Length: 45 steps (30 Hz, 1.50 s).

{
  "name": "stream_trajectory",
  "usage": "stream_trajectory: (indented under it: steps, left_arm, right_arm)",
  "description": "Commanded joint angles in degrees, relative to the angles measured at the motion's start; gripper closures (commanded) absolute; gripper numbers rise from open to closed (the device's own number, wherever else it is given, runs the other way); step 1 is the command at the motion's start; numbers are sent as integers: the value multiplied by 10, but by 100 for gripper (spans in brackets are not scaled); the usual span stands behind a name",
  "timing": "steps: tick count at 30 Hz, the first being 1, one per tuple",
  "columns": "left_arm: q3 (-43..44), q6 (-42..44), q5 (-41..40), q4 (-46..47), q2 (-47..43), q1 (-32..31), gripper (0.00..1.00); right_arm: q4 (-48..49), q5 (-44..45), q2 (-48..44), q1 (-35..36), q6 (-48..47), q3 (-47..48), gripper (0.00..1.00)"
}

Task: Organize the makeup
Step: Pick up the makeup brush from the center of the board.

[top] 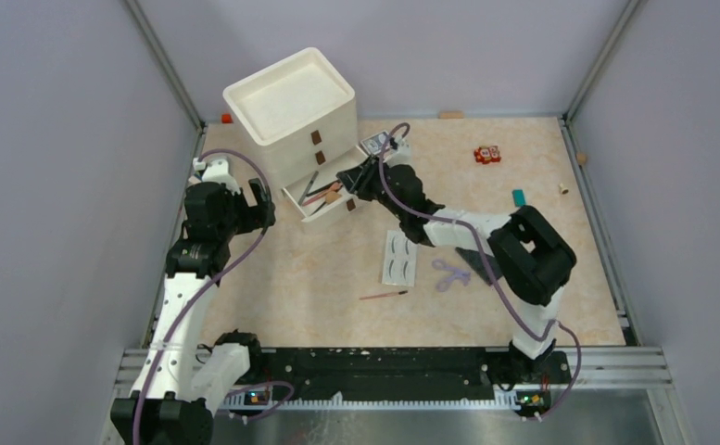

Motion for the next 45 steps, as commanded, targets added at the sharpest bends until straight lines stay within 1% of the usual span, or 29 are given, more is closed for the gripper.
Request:
stream_trajectory:
  steps: [1, 3, 6, 8, 10, 11, 13, 15, 16, 18, 21, 25, 29, 36, 40, 45]
  left_arm:
    - [3, -3, 11, 29, -5, 4, 1]
    - [2, -3, 14, 30, -5, 4, 1]
    - [2, -3, 22, 32, 1, 5, 1]
    - [5, -2, 21, 32, 5, 6, 1]
    - [5, -3, 20, 31, 6, 8, 1]
    - [5, -3, 21, 31, 7, 8, 1]
    - [5, -3, 22, 31, 9, 7, 1]
    - [5, -3, 25, 32, 12, 8, 1]
    - [5, -3, 27, 31, 13, 8, 1]
    - [5, -3, 31, 33, 15, 7, 1]
    - [5, -3, 32, 33, 16, 8, 1]
    - [3, -3, 32, 33, 17, 8, 1]
    - [4, -3, 33, 33, 16, 8, 1]
    - [3, -3, 33, 33, 15, 8, 1]
    - [3, -3, 31, 33, 14, 8, 1]
    - [3, -3, 33, 33, 14, 8, 1]
  right_arm:
    - [-53, -102, -109, 2, -235, -6, 65]
    - [-145, -136, -143, 2, -310, 2, 65]
    - [-326, -189, -169, 2, -412, 28, 64]
    - [-430, -206, -180, 3, -462, 39, 64]
    - [-510, -243, -189, 4, -510, 35, 64]
    - [-547, -248, -193, 7, -531, 31, 64]
    - [-592, -208, -204, 25, -559, 11, 64]
    - [-607, -142, -213, 65, -579, -19, 64]
    - [-612, -131, -215, 82, -592, -32, 64]
    - [-618, -134, -214, 109, -614, -48, 64]
    - [-625, -154, -208, 128, -644, -65, 64]
    - [-609, -168, -217, 133, -699, -83, 62]
    - [-616, -220, -222, 134, -779, -86, 60]
    - [-611, -239, -224, 138, -885, -94, 59]
    - [-614, -234, -218, 138, -921, -99, 59]
    - [-629, -238, -199, 138, -932, -96, 60]
